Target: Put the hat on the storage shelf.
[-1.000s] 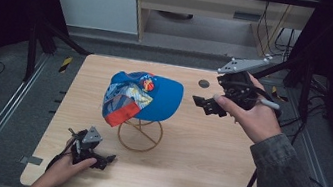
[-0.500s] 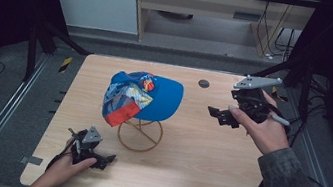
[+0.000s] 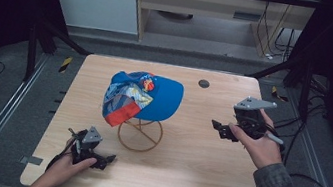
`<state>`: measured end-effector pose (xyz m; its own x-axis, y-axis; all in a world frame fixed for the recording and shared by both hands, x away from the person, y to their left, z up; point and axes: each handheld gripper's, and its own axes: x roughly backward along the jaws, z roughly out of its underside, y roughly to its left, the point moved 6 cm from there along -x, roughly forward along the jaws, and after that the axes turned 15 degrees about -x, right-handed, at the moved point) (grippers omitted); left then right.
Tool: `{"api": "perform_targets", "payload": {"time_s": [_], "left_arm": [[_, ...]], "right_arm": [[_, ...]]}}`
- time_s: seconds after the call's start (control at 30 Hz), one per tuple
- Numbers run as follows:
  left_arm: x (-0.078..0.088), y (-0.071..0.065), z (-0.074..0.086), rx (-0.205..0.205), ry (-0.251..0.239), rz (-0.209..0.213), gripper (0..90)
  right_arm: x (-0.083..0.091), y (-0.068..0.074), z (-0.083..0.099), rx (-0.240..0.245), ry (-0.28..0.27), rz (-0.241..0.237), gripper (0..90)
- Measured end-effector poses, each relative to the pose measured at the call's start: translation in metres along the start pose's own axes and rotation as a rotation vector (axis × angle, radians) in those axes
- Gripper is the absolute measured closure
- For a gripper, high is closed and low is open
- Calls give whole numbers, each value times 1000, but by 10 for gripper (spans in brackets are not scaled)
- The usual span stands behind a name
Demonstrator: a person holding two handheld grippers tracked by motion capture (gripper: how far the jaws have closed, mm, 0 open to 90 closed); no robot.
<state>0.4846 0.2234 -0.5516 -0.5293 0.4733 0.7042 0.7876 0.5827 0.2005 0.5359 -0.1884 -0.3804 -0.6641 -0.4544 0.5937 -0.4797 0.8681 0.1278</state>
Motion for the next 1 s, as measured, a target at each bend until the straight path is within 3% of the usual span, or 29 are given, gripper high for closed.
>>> {"api": "perform_targets", "payload": {"time_s": [0.13, 0.43, 1.0], "left_arm": [[0, 0, 0, -1, 0, 0, 0], [0, 0, 0, 0, 0, 0, 0], [0, 0, 0, 0, 0, 0, 0]], "right_arm": [[-11, -10, 16, -53, -4, 28, 120], [-28, -25, 47, -111, 19, 40, 129], [-48, -27, 93, -146, 84, 27, 122]]}}
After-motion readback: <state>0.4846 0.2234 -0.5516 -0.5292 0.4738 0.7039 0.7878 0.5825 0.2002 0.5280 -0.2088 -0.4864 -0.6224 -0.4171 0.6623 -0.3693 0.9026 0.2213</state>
